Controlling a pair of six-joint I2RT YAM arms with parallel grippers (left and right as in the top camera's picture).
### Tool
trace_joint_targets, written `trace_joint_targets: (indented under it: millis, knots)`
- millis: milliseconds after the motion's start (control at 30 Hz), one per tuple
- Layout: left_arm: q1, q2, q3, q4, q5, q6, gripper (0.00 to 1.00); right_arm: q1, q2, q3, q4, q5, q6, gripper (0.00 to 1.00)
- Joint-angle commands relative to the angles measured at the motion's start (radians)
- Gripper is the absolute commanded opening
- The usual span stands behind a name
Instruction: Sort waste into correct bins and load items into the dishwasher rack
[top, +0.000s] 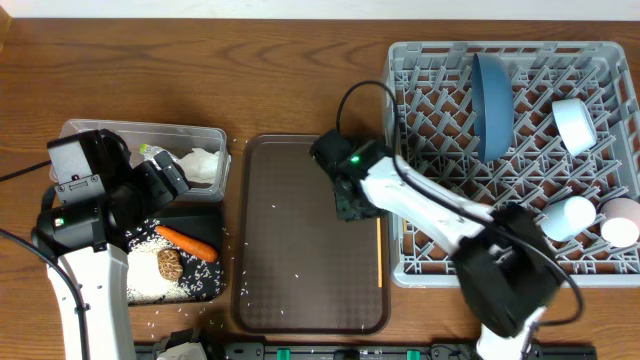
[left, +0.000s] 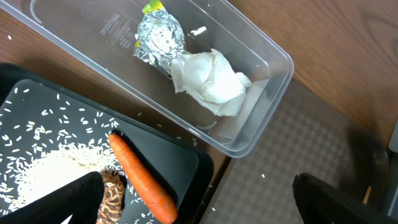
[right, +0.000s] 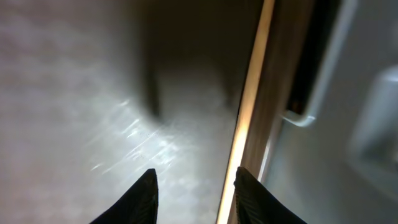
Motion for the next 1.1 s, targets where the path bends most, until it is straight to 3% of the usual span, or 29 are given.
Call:
trace_joint_targets:
  millis: [0, 667, 800, 967, 1067]
  knots:
    - [0.003, 0.004, 0.021, -0.003, -0.013, 0.016, 0.98, -0.003, 0.031, 0.002, -0.004, -0.006, 0.009, 0.39]
    - [0.003, 0.004, 0.021, -0.003, -0.013, 0.016, 0.98, -0.015, 0.065, -0.069, 0.015, -0.035, -0.003, 0.44]
    - [0.003, 0.004, 0.021, -0.003, -0.013, 0.016, 0.98, -0.012, 0.065, -0.069, 0.061, -0.102, -0.109, 0.32]
    - [0.003, 0.004, 0.021, -0.003, -0.013, 0.016, 0.98, -0.011, 0.065, -0.069, 0.105, -0.163, -0.196, 0.32]
    - [0.003, 0.004, 0.021, -0.003, -0.013, 0.016, 0.98, -0.013, 0.065, -0.069, 0.109, -0.162, -0.193, 0.02]
